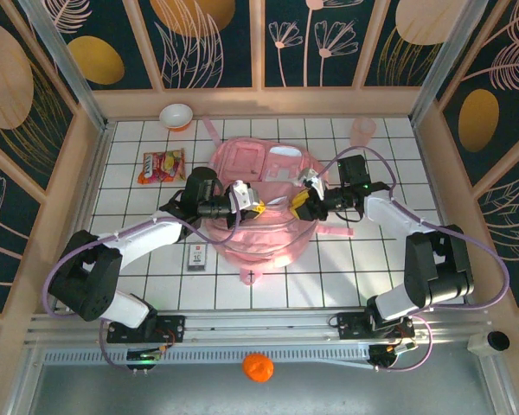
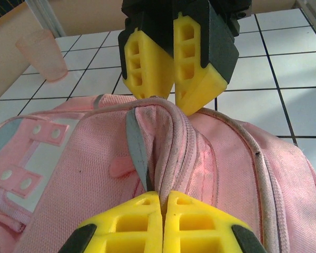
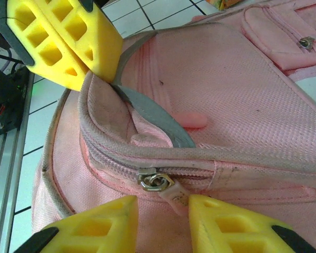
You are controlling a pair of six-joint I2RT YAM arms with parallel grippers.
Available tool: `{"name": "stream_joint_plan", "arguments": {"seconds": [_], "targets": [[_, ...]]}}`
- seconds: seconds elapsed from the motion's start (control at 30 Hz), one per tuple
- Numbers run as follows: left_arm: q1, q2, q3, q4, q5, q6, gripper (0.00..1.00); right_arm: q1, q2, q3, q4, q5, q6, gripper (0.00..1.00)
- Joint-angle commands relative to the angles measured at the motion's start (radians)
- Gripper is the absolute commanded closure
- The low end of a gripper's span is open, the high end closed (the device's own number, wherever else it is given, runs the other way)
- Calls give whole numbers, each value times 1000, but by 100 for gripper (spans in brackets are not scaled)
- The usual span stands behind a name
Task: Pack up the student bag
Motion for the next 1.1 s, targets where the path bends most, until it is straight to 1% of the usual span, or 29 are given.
{"name": "stream_joint_plan", "arguments": {"seconds": [0.0,0.1,0.2,0.23,0.3,0.37,0.43,0.5,0.57,0.6,0.63,0.73,0.83,0.93,1.07], "targets": [[-5,-13,37,114,56,23,100,11,26,15,26,-58,43,70],[-6,-20,30,127,36,10,100,11,37,37,-5,-89,32,78],[-5,-16,32,140,-40,-25,100,10,19,42,-41,-85,41,89],[-6,-12,38,135,-64,-36,100,11,7,39,-44,-76,54,94],[-6,-7,50,117,-90,-39,100,12,-22,24,-20,-55,111,100],[-6,-1,52,119,-105,-49,100,14,-60,-8,43,-40,185,100],[-6,3,54,118,-111,-52,100,16,-87,-31,81,-41,227,100],[-6,3,55,119,-96,-49,100,18,-101,-41,87,-35,233,100],[-6,-1,50,129,-63,-44,100,17,-100,-43,90,25,238,100],[-6,-3,45,139,-52,-45,100,15,-95,-43,94,74,241,87],[-6,-5,41,147,-44,-45,100,13,-88,-41,93,119,234,77],[-6,-6,39,146,-37,-37,100,-7,-66,-34,93,189,184,67],[-6,-10,37,144,-19,-27,100,-13,-48,-40,132,232,140,52],[-6,-12,38,139,-13,-18,100,-10,-19,-37,163,189,99,45],[-6,-14,37,139,-6,-12,100,10,23,-11,148,114,32,44]]}}
